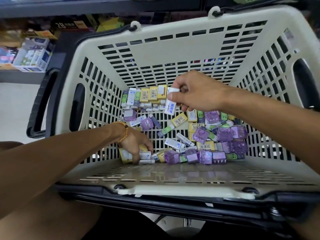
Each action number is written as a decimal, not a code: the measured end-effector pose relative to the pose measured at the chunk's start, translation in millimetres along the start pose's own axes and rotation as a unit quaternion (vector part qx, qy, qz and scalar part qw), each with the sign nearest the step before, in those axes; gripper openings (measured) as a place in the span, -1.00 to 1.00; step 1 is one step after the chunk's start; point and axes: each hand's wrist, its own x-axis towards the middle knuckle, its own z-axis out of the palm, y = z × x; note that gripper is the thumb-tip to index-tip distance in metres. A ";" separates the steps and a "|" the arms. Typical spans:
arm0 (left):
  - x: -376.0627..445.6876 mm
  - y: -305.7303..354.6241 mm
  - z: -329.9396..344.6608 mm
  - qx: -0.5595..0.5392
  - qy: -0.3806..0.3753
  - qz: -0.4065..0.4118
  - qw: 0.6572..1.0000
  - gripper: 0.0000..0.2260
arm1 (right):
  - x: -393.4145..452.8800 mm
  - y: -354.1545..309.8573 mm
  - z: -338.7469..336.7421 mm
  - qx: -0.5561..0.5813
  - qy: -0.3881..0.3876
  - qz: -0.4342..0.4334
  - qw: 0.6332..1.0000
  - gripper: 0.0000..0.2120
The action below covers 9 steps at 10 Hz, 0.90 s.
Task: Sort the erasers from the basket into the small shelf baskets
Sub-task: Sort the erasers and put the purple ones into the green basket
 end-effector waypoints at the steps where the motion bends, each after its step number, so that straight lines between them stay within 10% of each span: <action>1: 1.5 5.3 1.8 -0.010 0.007 -0.006 1.000 -0.41 | 1.4 1.9 -1.6 0.011 0.005 0.004 1.000 -0.84; 9: -3.7 3.6 -3.6 -0.189 0.121 -0.025 0.974 -0.50 | 33.6 55.6 -32.8 0.090 0.110 0.139 0.980 -0.84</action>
